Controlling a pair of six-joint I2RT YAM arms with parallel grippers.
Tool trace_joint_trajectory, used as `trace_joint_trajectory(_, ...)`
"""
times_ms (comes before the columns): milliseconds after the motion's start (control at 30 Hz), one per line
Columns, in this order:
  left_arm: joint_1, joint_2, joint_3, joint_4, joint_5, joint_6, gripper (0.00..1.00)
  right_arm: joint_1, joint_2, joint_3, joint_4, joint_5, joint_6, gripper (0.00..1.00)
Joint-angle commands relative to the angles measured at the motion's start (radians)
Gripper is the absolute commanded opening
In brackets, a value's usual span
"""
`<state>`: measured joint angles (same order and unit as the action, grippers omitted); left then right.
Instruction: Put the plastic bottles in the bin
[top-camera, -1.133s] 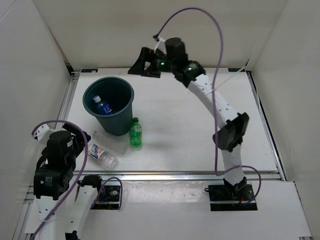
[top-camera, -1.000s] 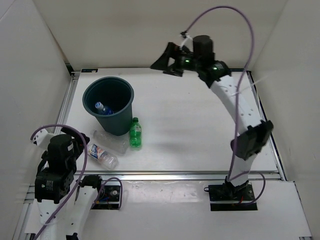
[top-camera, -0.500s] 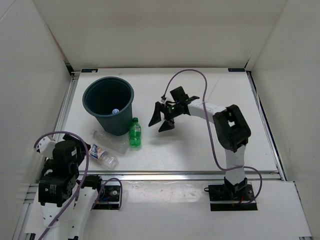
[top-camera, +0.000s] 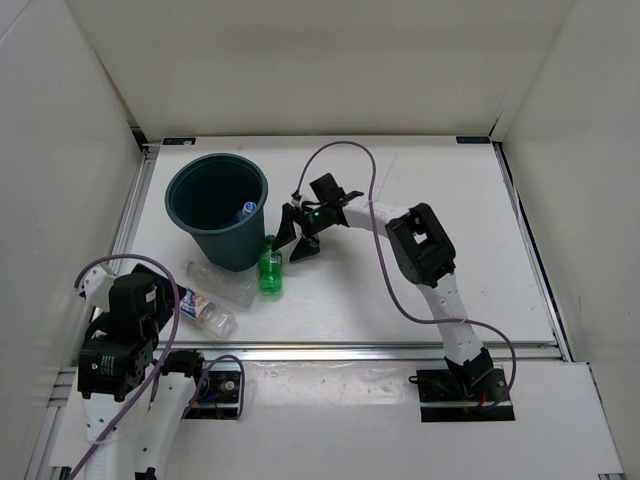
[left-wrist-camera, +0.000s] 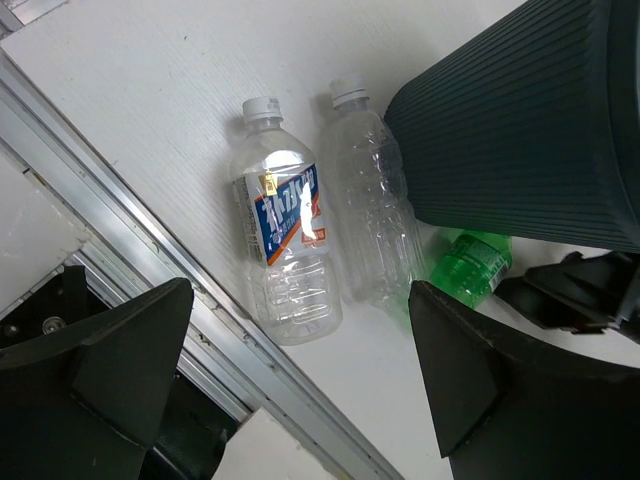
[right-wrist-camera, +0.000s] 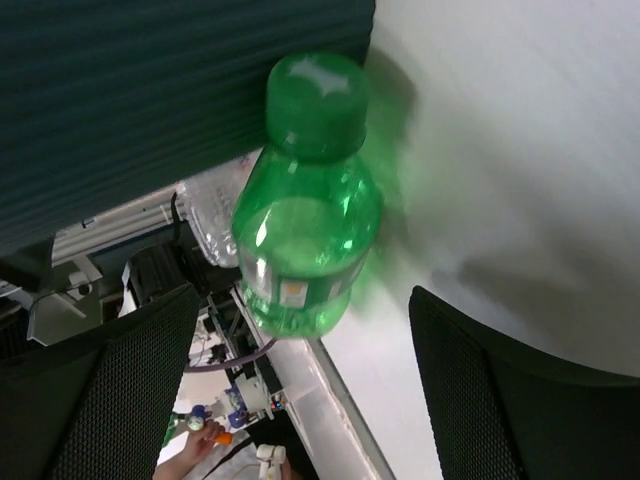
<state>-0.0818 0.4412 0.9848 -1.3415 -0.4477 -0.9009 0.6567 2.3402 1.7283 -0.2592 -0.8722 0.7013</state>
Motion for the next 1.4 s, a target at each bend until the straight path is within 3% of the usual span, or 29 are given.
trace_joint_trajectory(0, -0.004, 0.016, 0.049, -0.087, 0.018, -0.022, 1.0, 0.027, 0.059, 0.083, 0.017, -0.04, 0.015, 0.89)
trace_joint_trajectory(167, -0.004, 0.016, 0.049, -0.087, 0.055, -0.012, 1.0, 0.061, 0.131, 0.157, 0.031, -0.04, 0.058, 0.82)
trace_joint_trajectory(267, -0.004, 0.027, 0.069, -0.087, 0.055, -0.003, 1.0, 0.07, 0.153, 0.166, 0.052, -0.063, 0.079, 0.71)
trace_joint_trajectory(333, -0.004, 0.039, 0.078, -0.087, 0.055, 0.01, 1.0, 0.07, 0.136, 0.105, 0.052, -0.063, 0.079, 0.57)
trace_joint_trajectory(433, -0.004, 0.059, 0.078, -0.087, 0.035, 0.02, 1.0, 0.06, 0.032, -0.057, 0.052, -0.036, 0.044, 0.49)
trace_joint_trajectory(567, -0.004, 0.05, 0.051, -0.087, 0.01, -0.042, 1.0, 0.018, -0.241, -0.266, 0.003, 0.015, -0.042, 0.42)
trace_joint_trajectory(667, -0.004, 0.016, -0.015, -0.076, 0.012, -0.104, 1.0, -0.025, -0.44, -0.306, -0.113, 0.062, -0.114, 0.4)
trace_joint_trajectory(833, -0.004, -0.042, -0.139, -0.016, 0.061, -0.225, 1.0, -0.055, -0.588, -0.063, -0.244, 0.16, -0.089, 0.38)
trace_joint_trajectory(867, -0.004, -0.056, -0.181, -0.001, 0.078, -0.234, 1.0, -0.055, -0.561, 0.112, -0.258, 0.197, -0.063, 0.37)
trace_joint_trajectory(933, -0.004, -0.056, -0.213, 0.054, 0.096, -0.234, 1.0, -0.042, -0.509, 0.299, -0.291, 0.263, -0.028, 0.34)
trace_joint_trajectory(1033, -0.004, -0.033, -0.235, 0.105, 0.136, -0.189, 1.0, -0.017, -0.379, 0.609, -0.273, 0.366, 0.049, 0.34)
trace_joint_trajectory(1167, -0.004, 0.069, -0.212, 0.16, 0.164, -0.124, 1.0, 0.03, -0.231, 0.721, -0.11, 0.458, 0.102, 0.37)
trace_joint_trajectory(1267, -0.004, 0.116, -0.183, 0.206, 0.188, -0.055, 1.0, 0.084, -0.17, 0.751, -0.039, 0.528, 0.072, 0.48)
trace_joint_trajectory(1367, -0.004, 0.162, -0.169, 0.216, 0.225, -0.024, 1.0, 0.124, -0.113, 0.778, -0.009, 0.581, 0.034, 0.75)
